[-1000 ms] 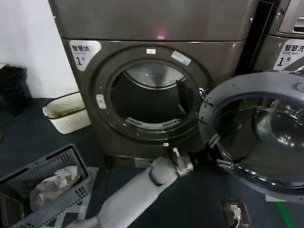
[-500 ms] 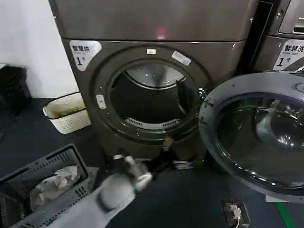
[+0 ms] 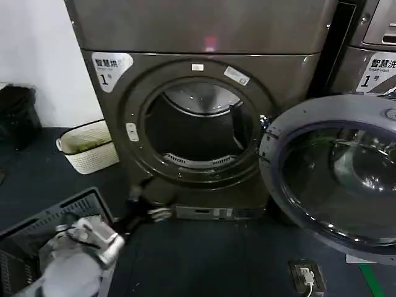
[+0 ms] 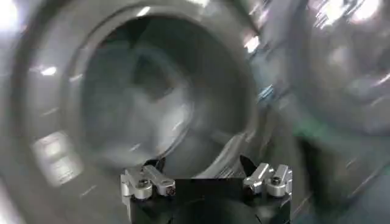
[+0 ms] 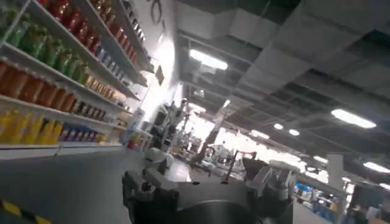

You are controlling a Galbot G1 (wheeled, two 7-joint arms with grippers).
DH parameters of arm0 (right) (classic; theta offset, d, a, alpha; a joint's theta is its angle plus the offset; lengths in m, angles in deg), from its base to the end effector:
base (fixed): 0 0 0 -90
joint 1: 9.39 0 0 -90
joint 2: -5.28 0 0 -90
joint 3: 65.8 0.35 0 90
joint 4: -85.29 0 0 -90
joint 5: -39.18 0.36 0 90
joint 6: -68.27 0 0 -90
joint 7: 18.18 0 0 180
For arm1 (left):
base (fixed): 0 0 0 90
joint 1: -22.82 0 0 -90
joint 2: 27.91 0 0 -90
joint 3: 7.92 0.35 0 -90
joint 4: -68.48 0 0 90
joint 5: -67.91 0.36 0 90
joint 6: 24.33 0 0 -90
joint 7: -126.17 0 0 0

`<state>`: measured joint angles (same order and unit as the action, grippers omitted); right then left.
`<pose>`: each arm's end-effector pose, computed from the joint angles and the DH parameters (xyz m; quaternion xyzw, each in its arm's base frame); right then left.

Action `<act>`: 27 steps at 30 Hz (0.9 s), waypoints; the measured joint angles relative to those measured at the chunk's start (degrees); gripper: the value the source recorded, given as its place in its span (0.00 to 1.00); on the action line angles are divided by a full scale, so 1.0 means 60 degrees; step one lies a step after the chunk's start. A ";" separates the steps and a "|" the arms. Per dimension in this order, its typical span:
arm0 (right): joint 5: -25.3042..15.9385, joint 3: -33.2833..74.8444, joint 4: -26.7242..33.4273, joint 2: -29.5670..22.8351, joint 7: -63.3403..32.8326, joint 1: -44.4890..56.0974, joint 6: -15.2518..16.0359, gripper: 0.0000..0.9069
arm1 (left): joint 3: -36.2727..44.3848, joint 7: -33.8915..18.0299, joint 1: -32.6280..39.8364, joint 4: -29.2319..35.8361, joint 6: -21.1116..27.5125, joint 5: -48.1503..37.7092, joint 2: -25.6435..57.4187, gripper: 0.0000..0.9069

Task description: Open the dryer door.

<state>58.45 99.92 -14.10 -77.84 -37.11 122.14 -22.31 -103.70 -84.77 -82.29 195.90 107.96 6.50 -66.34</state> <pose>-0.0988 -0.3766 -0.2437 -0.6803 -0.7061 0.1881 0.0568 0.2592 0.1207 -0.1311 0.0083 -0.9647 -0.0638 0.2554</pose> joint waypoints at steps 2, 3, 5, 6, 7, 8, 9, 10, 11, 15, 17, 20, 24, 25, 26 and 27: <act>0.0046 -0.0032 -0.0017 -0.0016 0.0034 0.0008 0.0012 1.00 | -0.0353 -0.0203 -0.0021 -0.0289 -0.0001 -0.0657 0.0078 1.00; 0.0045 -0.0039 -0.0016 -0.0030 0.0043 0.0008 0.0010 1.00 | -0.0533 -0.0372 -0.0042 -0.0477 0.0000 -0.0951 0.0122 1.00; 0.0037 -0.0064 0.0009 -0.0044 0.0060 0.0014 -0.0039 1.00 | -0.0817 -0.0700 -0.0075 -0.0859 0.0000 -0.1544 0.0192 1.00; 0.0028 -0.0080 0.0027 -0.0055 0.0061 0.0014 -0.0082 1.00 | -0.0942 -0.0899 -0.0080 -0.1071 0.0000 -0.1893 0.0228 1.00; 0.0022 -0.0089 0.0040 -0.0070 0.0066 0.0014 -0.0096 1.00 | -0.1061 -0.1184 -0.0068 -0.1310 0.0000 -0.2339 0.0273 1.00; 0.0021 -0.0108 0.0039 -0.0089 0.0071 0.0014 -0.0106 1.00 | -0.1148 -0.1382 -0.0052 -0.1498 0.0000 -0.2680 0.0298 1.00; 0.0021 -0.0120 0.0039 -0.0111 0.0078 0.0014 -0.0117 1.00 | -0.1236 -0.1695 -0.0036 -0.1685 -0.0001 -0.3091 0.0334 1.00; 0.0021 -0.0132 0.0039 -0.0129 0.0081 0.0014 -0.0134 1.00 | -0.1312 -0.2003 -0.0021 -0.1888 -0.0002 -0.3555 0.0387 1.00; 0.0021 -0.0153 0.0039 -0.0145 0.0087 0.0014 -0.0148 1.00 | -0.1373 -0.2120 -0.0020 -0.2034 -0.0002 -0.3927 0.0420 1.00; -0.0016 -0.0246 0.0018 -0.0210 0.0106 -0.0015 -0.0195 1.00 | -0.1578 -0.2710 -0.0026 -0.2557 -0.0004 -0.5282 0.0586 1.00; -0.0098 -0.0329 -0.0007 -0.0268 0.0113 -0.0046 -0.0250 1.00 | -0.1609 -0.3121 0.0052 -0.2785 -0.0006 -0.5948 0.0717 1.00; -0.0176 -0.0465 -0.0017 -0.0353 0.0118 -0.0078 -0.0300 1.00 | -0.1584 -0.3513 0.0195 -0.3034 -0.0009 -0.6804 0.0884 1.00; -0.0179 -0.0550 -0.0028 -0.0397 0.0127 -0.0084 -0.0383 1.00 | -0.1434 -0.3707 0.0427 -0.3326 -0.0010 -0.7632 0.1172 1.00; -0.0177 -0.0567 -0.0028 -0.0403 0.0135 -0.0083 -0.0423 1.00 | -0.1382 -0.3736 0.0513 -0.3434 -0.0011 -0.7799 0.1263 1.00; -0.0173 -0.0576 -0.0029 -0.0406 0.0139 -0.0082 -0.0454 1.00 | -0.1322 -0.3752 0.0616 -0.3553 -0.0013 -0.7947 0.1360 1.00; -0.0165 -0.0579 -0.0028 -0.0415 0.0140 -0.0081 -0.0492 1.00 | -0.1270 -0.3772 0.0710 -0.3649 -0.0013 -0.8074 0.1442 1.00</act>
<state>57.46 96.45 -14.27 -80.33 -36.27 121.66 -25.26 -111.32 -107.40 -78.03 174.00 107.88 -41.94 -57.69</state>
